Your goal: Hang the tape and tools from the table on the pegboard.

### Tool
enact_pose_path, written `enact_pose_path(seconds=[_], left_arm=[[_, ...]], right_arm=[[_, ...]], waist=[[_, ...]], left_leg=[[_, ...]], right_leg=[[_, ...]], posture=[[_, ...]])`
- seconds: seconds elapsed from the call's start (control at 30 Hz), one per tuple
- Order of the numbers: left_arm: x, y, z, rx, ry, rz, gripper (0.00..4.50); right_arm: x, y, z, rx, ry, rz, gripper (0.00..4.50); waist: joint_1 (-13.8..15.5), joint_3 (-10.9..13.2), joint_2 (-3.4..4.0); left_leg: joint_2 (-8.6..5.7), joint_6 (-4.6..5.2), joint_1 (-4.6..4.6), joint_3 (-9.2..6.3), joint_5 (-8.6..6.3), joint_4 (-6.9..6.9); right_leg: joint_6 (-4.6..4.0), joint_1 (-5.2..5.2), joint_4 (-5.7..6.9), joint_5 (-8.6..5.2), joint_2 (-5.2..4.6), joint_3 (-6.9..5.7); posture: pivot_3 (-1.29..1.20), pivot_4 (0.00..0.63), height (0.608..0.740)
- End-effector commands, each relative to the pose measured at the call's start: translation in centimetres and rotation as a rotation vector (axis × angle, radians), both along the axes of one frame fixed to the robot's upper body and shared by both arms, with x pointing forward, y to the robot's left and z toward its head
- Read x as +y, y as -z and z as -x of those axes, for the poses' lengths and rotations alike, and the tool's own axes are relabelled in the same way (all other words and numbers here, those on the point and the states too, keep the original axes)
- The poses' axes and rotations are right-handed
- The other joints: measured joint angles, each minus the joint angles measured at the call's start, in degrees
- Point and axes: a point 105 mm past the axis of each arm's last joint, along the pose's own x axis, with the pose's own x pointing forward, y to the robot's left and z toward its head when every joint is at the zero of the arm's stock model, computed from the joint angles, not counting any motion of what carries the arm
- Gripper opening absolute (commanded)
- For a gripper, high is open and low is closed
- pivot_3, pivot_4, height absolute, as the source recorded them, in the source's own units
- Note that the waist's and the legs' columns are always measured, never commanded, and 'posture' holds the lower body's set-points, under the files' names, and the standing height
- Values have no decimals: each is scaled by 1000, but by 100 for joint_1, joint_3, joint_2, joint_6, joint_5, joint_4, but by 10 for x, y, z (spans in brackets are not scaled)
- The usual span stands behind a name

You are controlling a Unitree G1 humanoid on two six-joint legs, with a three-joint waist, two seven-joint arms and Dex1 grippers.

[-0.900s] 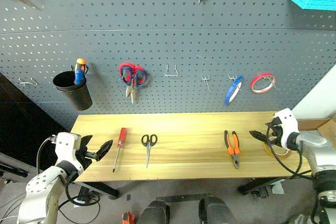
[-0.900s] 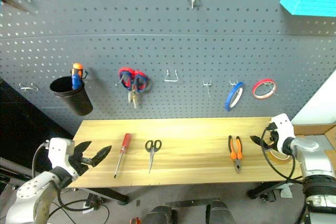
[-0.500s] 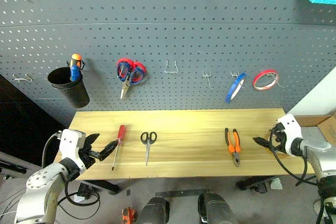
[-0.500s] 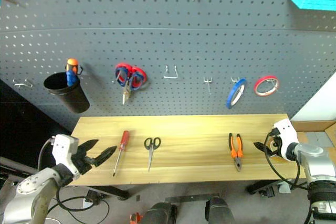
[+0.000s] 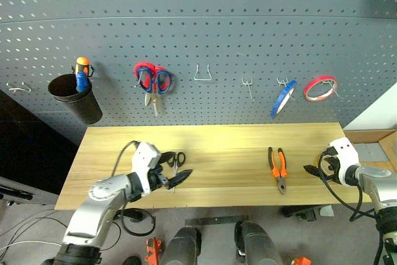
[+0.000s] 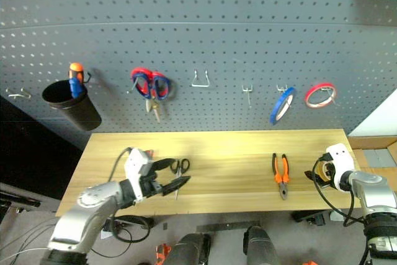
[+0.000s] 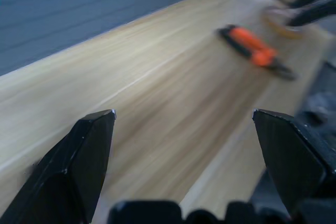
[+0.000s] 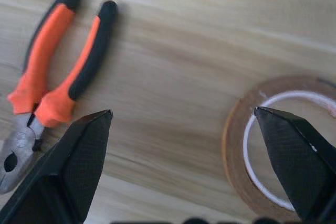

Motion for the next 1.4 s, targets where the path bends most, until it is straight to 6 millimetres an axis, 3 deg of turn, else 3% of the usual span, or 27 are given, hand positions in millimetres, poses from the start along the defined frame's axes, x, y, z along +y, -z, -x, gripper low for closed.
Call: enact_pose_path(seconds=[0.03,0.17,0.33,0.47,0.6,0.87,0.97,1.03,1.1,1.23,1.4], left_arm=[[-22,3,5,3,92,-5,4462],[-75,5,9,-7,260,3,4462],[-104,-3,12,-19,345,28,4462],[-111,-7,17,-26,372,25,4462],[-106,-8,23,-21,375,17,4500],[-92,-7,29,-15,338,7,4500],[-87,-13,17,-72,274,24,4500],[-86,-19,12,-95,248,62,4500],[-81,-25,6,-157,212,74,4500],[-62,-30,1,-196,159,72,4500],[-51,-43,-13,-290,72,108,4500]], right_arm=[[-10,-15,-5,-26,87,-18,4500],[-6,-17,-13,-17,144,-30,4500],[3,-4,-9,27,132,-26,4500],[4,5,-11,29,177,-3,4500],[7,12,-9,45,218,-11,3649],[10,10,-3,1,242,-17,959],[13,-8,3,-48,223,-20,104],[26,-25,10,-84,156,-44,106],[53,-41,25,-101,14,-107,106],[112,-78,76,-74,-320,-247,105],[159,-137,80,-311,-511,-334,105]], waist=[[-54,35,-2],[-92,186,-11],[-107,342,-27],[-131,445,-28],[-149,476,-37],[-159,547,-47],[-136,560,-35],[-131,566,-20],[-158,566,-18],[-247,564,-14],[-383,563,-19]], left_leg=[[0,2,-3,2,-2,1],[0,16,-7,14,-9,3],[2,20,-20,20,-10,6],[1,31,-22,25,-18,7],[1,35,-26,27,-20,7],[1,35,-25,27,-20,9],[1,34,-26,22,-20,9],[-1,34,-34,23,-20,8],[-1,32,-69,29,-19,10],[0,5,-108,34,-4,17],[2,31,-107,46,-18,25]], right_leg=[[-1,-2,-2,0,0,2],[-1,-2,-11,1,-5,7],[3,-17,-9,6,-5,7],[4,-20,-6,7,-6,9],[5,-23,-8,7,-8,11],[8,-23,-10,6,-8,13],[9,-23,-10,5,-8,8],[13,-29,-11,3,-9,10],[21,-69,-6,9,-9,14],[30,-112,1,18,-8,15],[50,-109,-12,27,-6,17]], posture=[[-117,284,740],[-127,333,740],[-131,355,740],[-123,381,740],[-111,387,740],[-119,388,740],[-132,381,740],[-160,371,740],[-198,359,740],[-244,335,740],[-270,309,740]])
